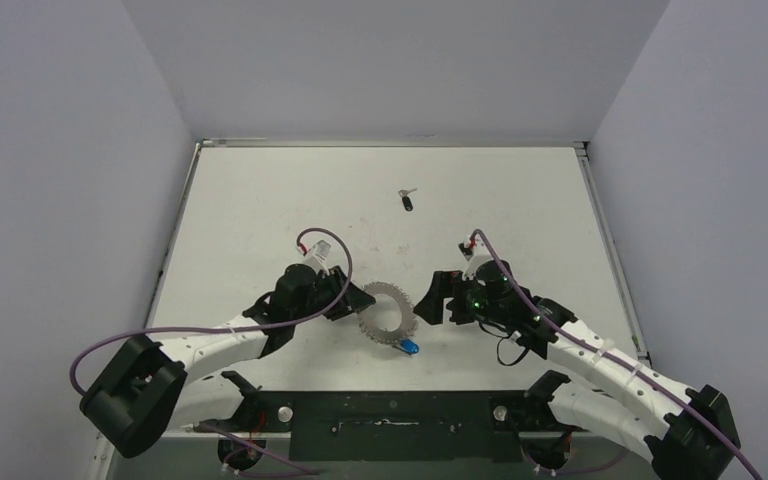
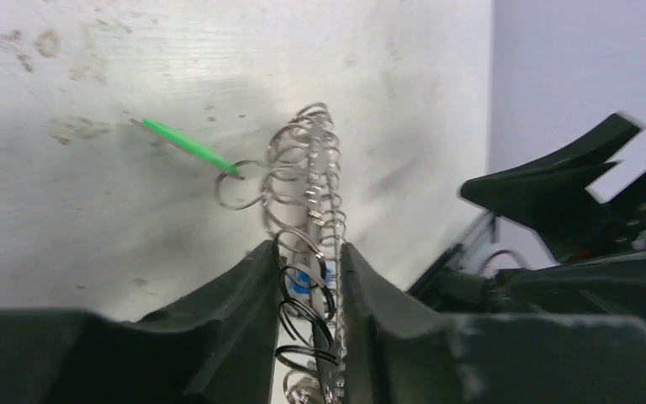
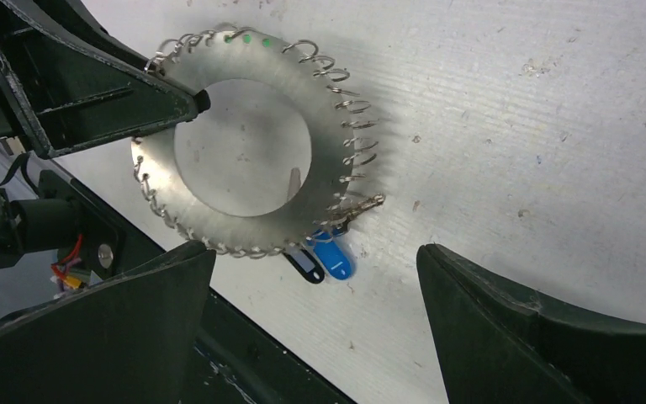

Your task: Put the keys on the keyring

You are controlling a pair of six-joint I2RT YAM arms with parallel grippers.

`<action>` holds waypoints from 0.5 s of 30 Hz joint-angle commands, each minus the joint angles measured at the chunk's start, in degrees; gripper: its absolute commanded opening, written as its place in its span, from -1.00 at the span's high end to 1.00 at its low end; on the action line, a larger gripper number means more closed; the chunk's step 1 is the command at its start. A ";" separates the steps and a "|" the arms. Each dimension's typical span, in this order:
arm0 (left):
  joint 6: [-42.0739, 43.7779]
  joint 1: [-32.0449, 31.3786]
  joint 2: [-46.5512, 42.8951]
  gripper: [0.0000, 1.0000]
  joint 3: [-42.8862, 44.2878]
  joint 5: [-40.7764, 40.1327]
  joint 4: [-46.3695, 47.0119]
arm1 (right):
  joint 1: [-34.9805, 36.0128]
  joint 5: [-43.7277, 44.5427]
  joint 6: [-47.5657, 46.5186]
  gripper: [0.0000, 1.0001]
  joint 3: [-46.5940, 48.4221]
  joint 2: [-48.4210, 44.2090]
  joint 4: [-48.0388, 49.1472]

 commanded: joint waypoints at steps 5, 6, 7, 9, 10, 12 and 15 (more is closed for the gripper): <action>11.21 1.70 2.82 -0.39 5.75 -5.77 -9.36 | -0.26 -0.20 -3.00 -0.95 -0.98 4.98 3.41; 12.69 1.77 2.02 -0.43 6.31 -7.59 -13.30 | -0.26 -0.18 -3.42 -0.97 -1.06 5.52 3.39; 14.24 1.78 1.08 -0.45 6.59 -9.17 -15.74 | -0.19 -0.41 -3.82 -0.99 -1.14 5.99 3.47; 15.69 1.86 -1.32 -0.48 6.69 -11.37 -19.21 | 0.07 -0.73 -4.62 -1.00 -1.21 6.99 3.69; 16.00 1.95 -2.95 -0.48 6.47 -11.62 -21.33 | 0.35 -0.82 -5.00 -1.00 -1.22 7.45 4.04; 16.17 2.13 -5.37 -0.49 5.99 -13.47 -24.41 | 1.40 -0.46 -5.54 -1.00 -1.06 8.58 4.40; 15.71 2.47 -8.06 -0.48 4.95 -13.06 -27.06 | 3.84 1.14 -5.93 -0.98 -0.09 10.90 4.52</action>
